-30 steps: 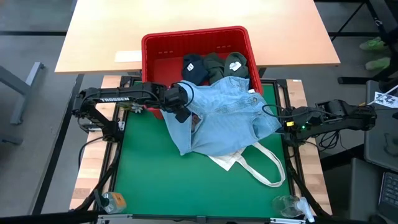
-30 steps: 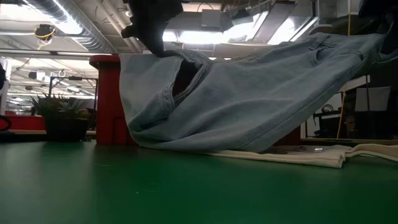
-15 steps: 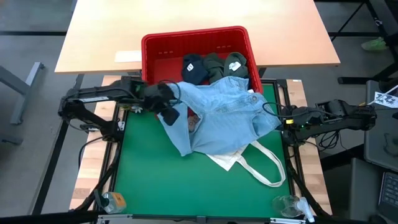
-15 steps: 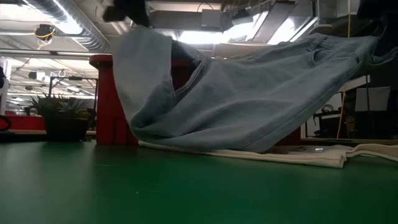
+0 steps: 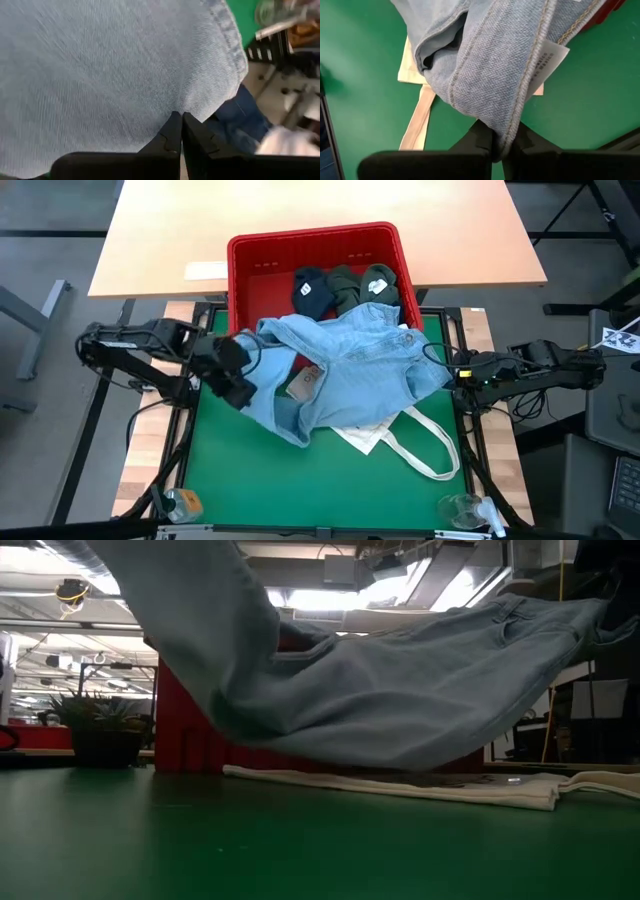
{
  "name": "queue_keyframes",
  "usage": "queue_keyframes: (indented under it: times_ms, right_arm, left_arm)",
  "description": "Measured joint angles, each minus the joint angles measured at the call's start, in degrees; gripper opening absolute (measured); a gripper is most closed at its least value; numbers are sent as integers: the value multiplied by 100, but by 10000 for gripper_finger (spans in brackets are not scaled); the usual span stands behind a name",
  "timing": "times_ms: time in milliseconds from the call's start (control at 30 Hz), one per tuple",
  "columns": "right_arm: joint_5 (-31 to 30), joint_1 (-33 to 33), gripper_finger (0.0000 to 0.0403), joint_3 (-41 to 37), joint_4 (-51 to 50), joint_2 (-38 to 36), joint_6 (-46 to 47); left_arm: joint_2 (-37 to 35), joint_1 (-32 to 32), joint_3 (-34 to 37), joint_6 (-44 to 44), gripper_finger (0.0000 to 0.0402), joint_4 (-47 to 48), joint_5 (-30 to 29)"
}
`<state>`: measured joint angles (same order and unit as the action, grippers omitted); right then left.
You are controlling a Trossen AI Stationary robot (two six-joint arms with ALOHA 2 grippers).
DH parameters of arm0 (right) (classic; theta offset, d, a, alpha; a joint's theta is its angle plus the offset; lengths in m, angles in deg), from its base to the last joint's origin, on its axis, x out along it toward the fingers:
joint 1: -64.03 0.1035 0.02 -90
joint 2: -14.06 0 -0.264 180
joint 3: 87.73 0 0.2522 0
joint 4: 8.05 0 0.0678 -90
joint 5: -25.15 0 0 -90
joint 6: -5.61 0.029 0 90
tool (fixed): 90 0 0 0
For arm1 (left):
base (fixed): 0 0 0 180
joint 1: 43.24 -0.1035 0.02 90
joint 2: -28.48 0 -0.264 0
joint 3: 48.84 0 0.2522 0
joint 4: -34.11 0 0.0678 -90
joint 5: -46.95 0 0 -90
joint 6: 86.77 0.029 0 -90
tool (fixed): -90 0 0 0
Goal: Fold laundry
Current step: Fold the light blue pants
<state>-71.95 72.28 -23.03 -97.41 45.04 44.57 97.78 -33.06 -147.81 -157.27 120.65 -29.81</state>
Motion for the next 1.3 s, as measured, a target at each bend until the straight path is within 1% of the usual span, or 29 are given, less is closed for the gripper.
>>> queue_keyframes:
  times_ms: [133, 200, 267, 400, 533, 600, 767, 867, 933, 1067, 1167, 1300]
  right_arm:
    - [9, 1, 16, 0, -17, -13, 11]
    - [7, 0, 16, 4, -113, -13, 13]
    - [7, 1, 16, 4, -231, -13, 17]
    - [7, 1, 16, 4, -312, -15, 22]
    - [77, 1, 16, 4, -396, -13, 21]
    - [152, 0, 16, 4, -443, -15, 22]
    - [201, -2, 16, 4, -555, -14, 20]
    - [210, -1, 16, 4, -553, -13, 20]
    - [210, 0, 16, 4, -552, -13, 17]
    - [210, -2, 16, 4, -555, -13, -13]
    - [210, -1, 16, 4, -562, -15, -15]
    - [210, -2, 16, 4, -562, -15, -18]
  left_arm:
    - [0, 540, -2, -941, 0, 7, 776]
    - [0, 804, -2, -1626, 0, 9, 1064]
    - [2, 1064, -2, -2349, 0, 9, 1225]
    - [16, 1564, -3, -3515, 0, 14, 1114]
    - [211, 1929, -4, -4028, 0, 13, 581]
    - [353, 2058, -5, -4037, 0, 7, 421]
    - [788, 2235, -5, -3987, 0, 7, 403]
    - [1045, 2269, -7, -3607, 0, 9, 309]
    - [1230, 2271, -6, -3241, 0, 9, 25]
    - [1563, 2241, -7, -2318, 2, 9, -792]
    - [1795, 2170, -7, -1694, 25, 9, -1076]
    - [2081, 2069, -7, -1165, 76, 9, -1279]
